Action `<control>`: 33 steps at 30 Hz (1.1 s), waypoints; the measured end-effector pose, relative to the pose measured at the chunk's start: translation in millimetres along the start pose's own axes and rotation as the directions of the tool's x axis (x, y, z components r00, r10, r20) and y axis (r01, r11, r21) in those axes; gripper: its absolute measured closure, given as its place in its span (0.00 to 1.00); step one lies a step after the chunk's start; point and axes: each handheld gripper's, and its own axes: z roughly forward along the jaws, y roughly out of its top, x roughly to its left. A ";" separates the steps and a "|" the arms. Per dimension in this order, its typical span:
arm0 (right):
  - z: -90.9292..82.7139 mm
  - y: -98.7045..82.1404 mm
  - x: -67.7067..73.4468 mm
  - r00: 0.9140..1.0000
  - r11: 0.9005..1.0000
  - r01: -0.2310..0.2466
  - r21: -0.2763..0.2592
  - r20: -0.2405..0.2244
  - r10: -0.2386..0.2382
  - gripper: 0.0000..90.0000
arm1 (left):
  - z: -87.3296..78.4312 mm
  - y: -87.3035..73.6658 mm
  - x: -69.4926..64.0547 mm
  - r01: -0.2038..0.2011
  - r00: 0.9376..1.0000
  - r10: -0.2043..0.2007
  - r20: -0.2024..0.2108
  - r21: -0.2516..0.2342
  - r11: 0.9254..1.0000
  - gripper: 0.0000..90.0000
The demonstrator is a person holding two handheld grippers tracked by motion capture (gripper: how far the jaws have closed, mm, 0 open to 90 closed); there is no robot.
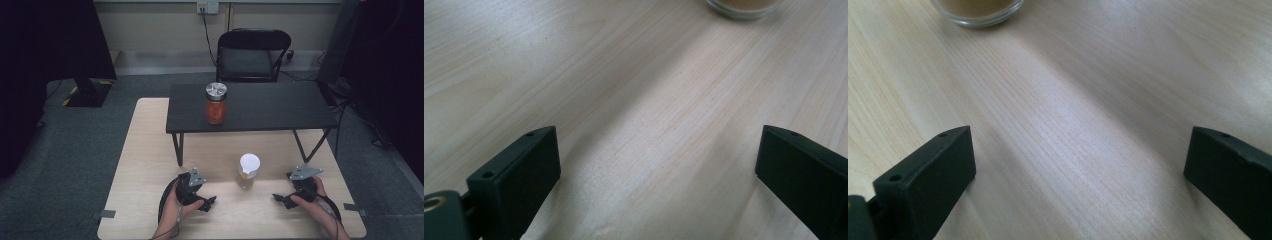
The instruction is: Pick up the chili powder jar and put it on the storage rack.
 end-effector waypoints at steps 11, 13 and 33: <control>0.0 -0.1 0.3 1.000 1.000 -0.001 -0.001 0.001 0.001 0.00 | -0.2 -1.1 0.5 -0.034 0.999 0.034 -0.002 0.008 0.999 0.03; 0.0 -0.1 0.3 1.000 1.000 -0.001 -0.001 0.001 0.001 0.00 | -0.1 -0.6 0.5 -0.036 0.999 0.036 -0.001 0.011 0.999 0.03; 0.0 -0.2 0.3 1.000 1.000 -0.001 -0.001 0.001 0.001 0.00 | 0.0 -0.2 -1.9 -0.030 0.999 0.031 -0.011 0.018 0.999 0.00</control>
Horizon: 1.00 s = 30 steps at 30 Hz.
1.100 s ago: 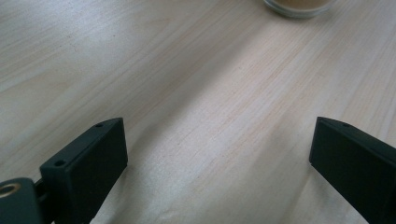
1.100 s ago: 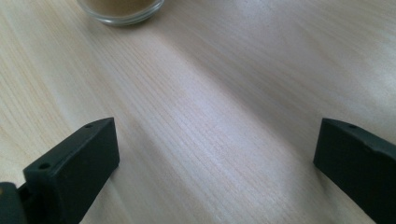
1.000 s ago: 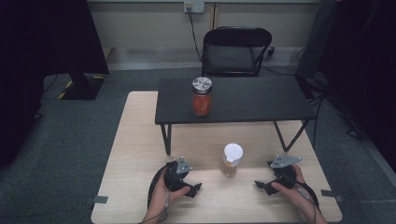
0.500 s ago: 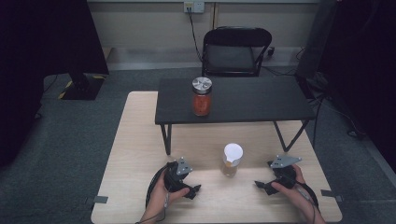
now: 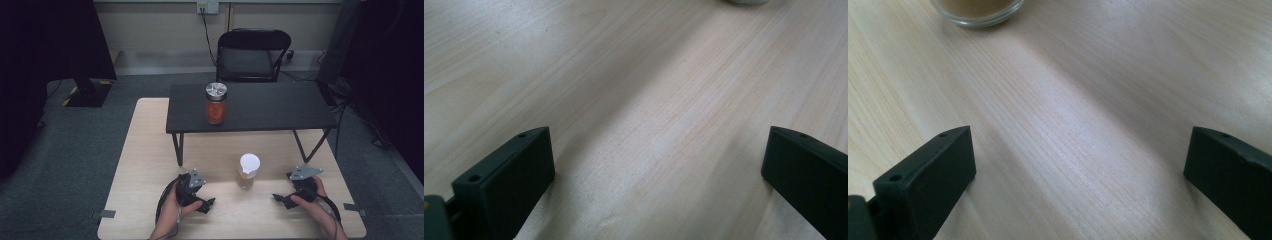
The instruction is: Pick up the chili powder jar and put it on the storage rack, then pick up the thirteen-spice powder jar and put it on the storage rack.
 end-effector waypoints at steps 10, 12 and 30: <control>0.0 0.0 0.0 1.000 1.000 0.000 0.000 0.000 0.000 0.00 | 0.0 0.0 0.0 0.001 1.000 -0.001 0.000 0.000 1.000 0.00; 0.0 0.0 0.0 1.000 1.000 0.000 0.000 0.000 0.000 0.00 | 0.0 0.0 -0.1 0.000 1.000 0.000 0.000 0.000 1.000 0.00; -0.9 -0.4 2.2 1.000 1.000 -0.009 0.002 0.008 0.009 0.00 | 0.0 0.0 0.0 0.000 1.000 0.000 0.000 0.000 1.000 0.00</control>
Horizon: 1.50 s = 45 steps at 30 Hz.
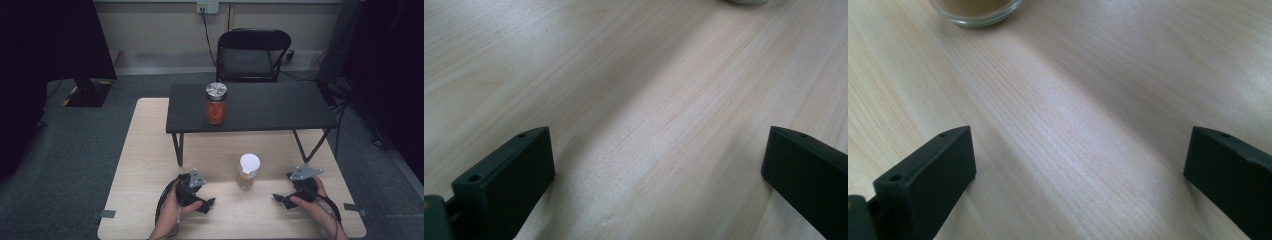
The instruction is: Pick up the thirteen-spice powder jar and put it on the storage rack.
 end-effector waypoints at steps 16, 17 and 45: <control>-1.4 -0.3 -1.3 0.999 0.999 -0.032 -0.006 -0.012 0.032 0.01 | 0.0 0.0 0.0 0.000 1.000 0.000 0.000 0.000 1.000 0.00; -2.0 -0.2 -2.1 0.999 0.999 -0.032 -0.010 -0.019 0.032 0.02 | 0.0 0.0 0.0 0.000 1.000 0.000 0.000 0.000 1.000 0.00; 15.1 48.8 10.3 0.988 0.993 0.040 -0.110 -0.145 -0.056 0.01 | 0.0 0.1 0.1 0.000 1.000 0.000 0.000 0.000 1.000 0.00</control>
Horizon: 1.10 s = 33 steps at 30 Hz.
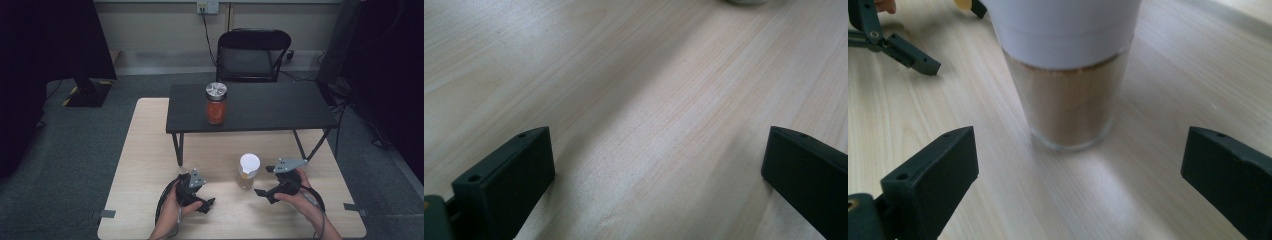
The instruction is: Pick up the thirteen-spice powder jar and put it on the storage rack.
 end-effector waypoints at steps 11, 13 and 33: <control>15.5 8.6 0.7 1.000 0.999 -0.006 -0.048 -0.015 0.006 0.01 | 0.0 0.0 0.0 0.000 1.000 0.000 0.000 0.000 1.000 0.00; 19.7 8.8 -0.3 1.000 0.998 -0.020 -0.063 -0.020 0.019 0.01 | 0.0 0.0 0.0 0.000 1.000 0.000 0.000 0.000 1.000 0.00; 37.6 2.3 -1.9 0.999 0.988 -0.021 -0.156 -0.034 0.016 0.23 | 0.0 0.0 0.0 0.000 1.000 0.000 0.000 0.000 1.000 0.00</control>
